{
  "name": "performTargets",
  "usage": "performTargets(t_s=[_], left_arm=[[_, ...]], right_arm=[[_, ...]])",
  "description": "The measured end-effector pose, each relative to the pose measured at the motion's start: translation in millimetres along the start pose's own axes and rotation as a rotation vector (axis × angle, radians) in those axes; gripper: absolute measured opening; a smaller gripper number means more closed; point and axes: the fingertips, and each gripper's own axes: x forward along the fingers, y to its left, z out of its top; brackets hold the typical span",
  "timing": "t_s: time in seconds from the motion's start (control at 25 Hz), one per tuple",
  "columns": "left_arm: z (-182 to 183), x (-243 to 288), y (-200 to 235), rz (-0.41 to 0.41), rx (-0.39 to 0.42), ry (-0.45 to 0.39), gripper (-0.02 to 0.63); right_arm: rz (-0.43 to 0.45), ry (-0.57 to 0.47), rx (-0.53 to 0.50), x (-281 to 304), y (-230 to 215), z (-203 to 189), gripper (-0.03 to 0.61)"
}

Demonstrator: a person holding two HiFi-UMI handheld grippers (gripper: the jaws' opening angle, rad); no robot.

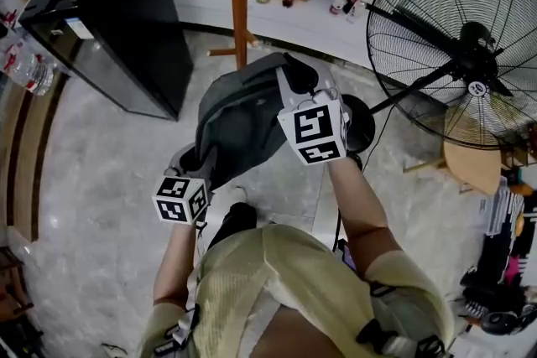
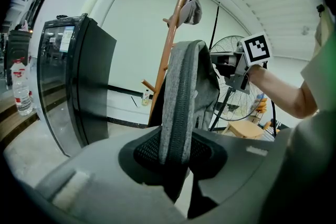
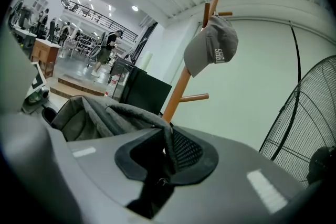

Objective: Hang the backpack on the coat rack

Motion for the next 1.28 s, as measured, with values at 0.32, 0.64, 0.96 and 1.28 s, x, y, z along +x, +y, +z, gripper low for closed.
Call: performTargets(t_s=[0.32, 0.64, 0.96, 1.28], left_arm=[[12.6, 19.0, 17.6, -0.021, 0.001, 0.01, 0.083], [20.4, 28.1, 30.5, -0.045, -0.006, 0.027, 0.083], [31.6, 32.5, 40.0, -0.078, -0.003, 0.046, 0.083], [32.2, 34.1, 45.2, -0.116, -0.015, 0.057, 0.083]], right_arm=[[-0.011, 0.037, -0.017, 28.6, -9.7, -4.2, 0.052], [-0.015, 0.062, -0.028, 46.8, -13.0, -4.4, 0.052], [-0.008, 0.093, -0.087, 57.4, -18.1, -2.1, 0.051], [0.013, 0.11, -0.109, 61.3, -16.0, -3.2, 0.049]])
